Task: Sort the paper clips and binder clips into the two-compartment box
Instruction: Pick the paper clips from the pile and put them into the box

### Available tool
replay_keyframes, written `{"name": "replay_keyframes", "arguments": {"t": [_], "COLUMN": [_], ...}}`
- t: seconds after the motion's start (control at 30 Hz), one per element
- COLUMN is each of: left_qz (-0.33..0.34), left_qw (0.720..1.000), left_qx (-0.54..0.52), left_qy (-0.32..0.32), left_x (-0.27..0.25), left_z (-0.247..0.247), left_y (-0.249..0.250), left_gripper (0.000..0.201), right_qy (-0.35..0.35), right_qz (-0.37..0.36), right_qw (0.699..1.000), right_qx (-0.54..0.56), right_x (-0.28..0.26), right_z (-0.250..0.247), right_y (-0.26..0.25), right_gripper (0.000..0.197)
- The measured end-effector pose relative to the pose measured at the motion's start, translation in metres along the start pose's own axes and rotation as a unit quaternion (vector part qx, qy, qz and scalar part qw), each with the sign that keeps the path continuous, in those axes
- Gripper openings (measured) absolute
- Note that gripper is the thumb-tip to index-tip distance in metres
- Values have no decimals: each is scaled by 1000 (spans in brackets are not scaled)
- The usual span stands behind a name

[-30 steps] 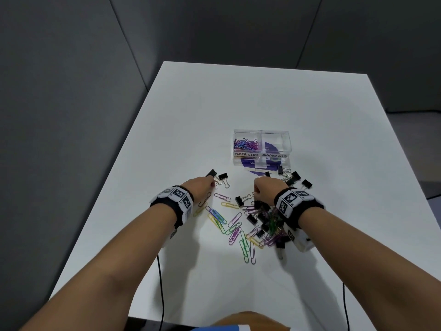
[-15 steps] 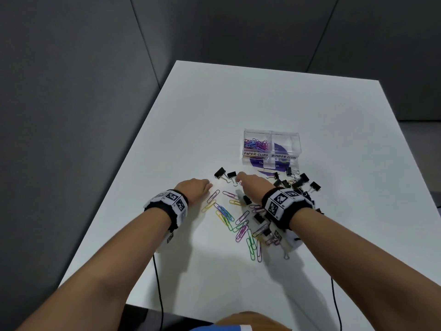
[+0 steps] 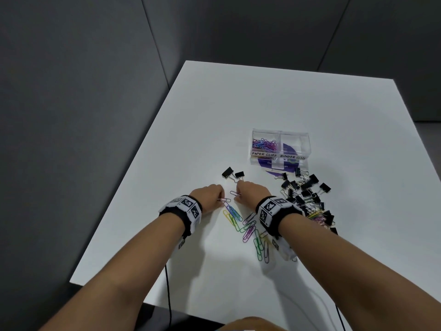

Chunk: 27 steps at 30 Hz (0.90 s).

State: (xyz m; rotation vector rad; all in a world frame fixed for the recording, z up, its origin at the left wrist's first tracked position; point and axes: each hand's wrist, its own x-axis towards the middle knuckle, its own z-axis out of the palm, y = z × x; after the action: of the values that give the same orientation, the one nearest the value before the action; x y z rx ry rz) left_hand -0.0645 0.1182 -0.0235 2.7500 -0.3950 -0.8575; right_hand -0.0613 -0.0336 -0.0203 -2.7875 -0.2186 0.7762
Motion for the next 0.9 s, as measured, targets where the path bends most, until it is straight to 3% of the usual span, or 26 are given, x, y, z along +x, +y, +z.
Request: {"name": "replay_keyframes", "arguments": {"t": [0.23, 0.33, 0.43, 0.5, 0.6, 0.73, 0.9], "left_qz": [24, 18, -1, -11, -36, -56, -23], "left_qw": [998, 999, 1000, 1000, 999, 998, 993], "left_qx": [54, 27, -17, -24, -16, 19, 103], "left_qy": [12, 13, 11, 4, -8, -32, -61], "left_x": [2, 0, -4, -8, -16, -32, -46], "left_z": [2, -5, -19, -29, -37, -32, -22], "left_y": [5, 3, -1, -6, -20, -39, -46], "left_gripper": [26, 23, 26, 31, 31, 10, 40], "right_qy": [-16, 23, 55, 34, -13, -23, -14], "right_qz": [9, -7, -5, -9, -21, -21, -4], "right_qw": [1000, 996, 991, 994, 999, 999, 998], "right_qx": [21, 81, 124, 102, 43, -18, -60], "right_x": [4, -2, -9, -15, -22, -24, -24], "right_z": [-6, -17, -30, -36, -34, -16, -4], "right_y": [-4, 1, 11, 17, 18, 12, 9], "right_gripper": [22, 4, 11, 26, 25, 27, 27]}}
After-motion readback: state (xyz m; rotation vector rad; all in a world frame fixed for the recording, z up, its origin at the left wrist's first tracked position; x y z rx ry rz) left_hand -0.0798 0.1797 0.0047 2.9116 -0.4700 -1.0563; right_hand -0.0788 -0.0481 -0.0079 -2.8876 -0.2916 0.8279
